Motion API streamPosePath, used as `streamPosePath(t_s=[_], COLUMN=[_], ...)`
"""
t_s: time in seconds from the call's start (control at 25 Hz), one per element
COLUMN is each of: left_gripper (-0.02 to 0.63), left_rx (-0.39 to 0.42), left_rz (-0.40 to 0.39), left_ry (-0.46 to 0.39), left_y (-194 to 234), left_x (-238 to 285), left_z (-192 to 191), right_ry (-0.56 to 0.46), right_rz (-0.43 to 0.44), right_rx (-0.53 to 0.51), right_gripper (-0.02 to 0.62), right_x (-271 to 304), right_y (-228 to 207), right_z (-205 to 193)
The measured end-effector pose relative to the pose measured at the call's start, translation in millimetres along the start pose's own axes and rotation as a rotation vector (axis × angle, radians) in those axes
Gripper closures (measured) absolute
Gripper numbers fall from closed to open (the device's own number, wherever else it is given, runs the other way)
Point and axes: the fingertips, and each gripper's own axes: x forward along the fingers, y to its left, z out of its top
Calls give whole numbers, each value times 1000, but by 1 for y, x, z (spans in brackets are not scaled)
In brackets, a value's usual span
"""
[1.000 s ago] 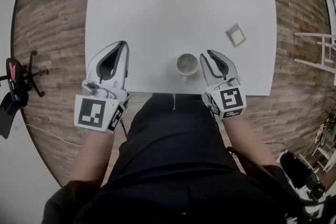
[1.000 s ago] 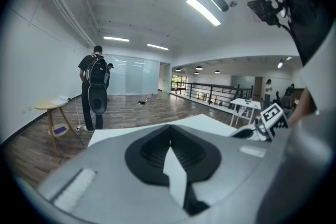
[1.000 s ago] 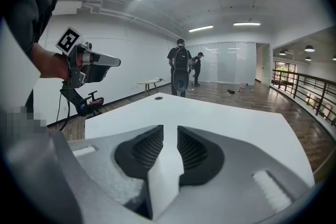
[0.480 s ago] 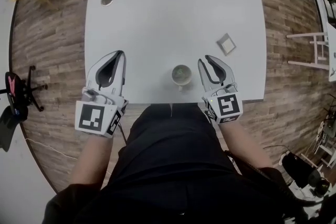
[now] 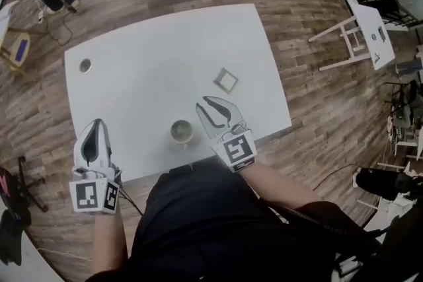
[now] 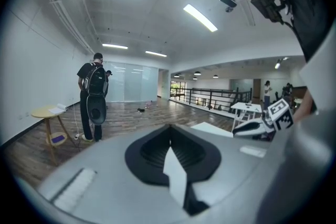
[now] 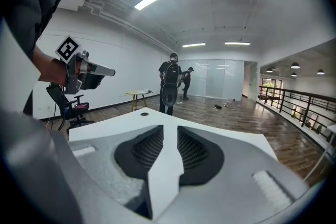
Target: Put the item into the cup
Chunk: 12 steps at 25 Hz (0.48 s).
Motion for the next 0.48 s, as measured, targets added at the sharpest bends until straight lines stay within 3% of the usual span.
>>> streamPosePath(t_s=[0.48], left_gripper=[607], left_rx=[-16], left_rz=[-30], left_ry=[-42], left_y=[-3], left_x=[11], left_z=[14], right_ry=[-85], right_rz=[-73], right_rx=[-12], right_gripper=[506], right_x=[-11], right_y=[-21], right_z=[21])
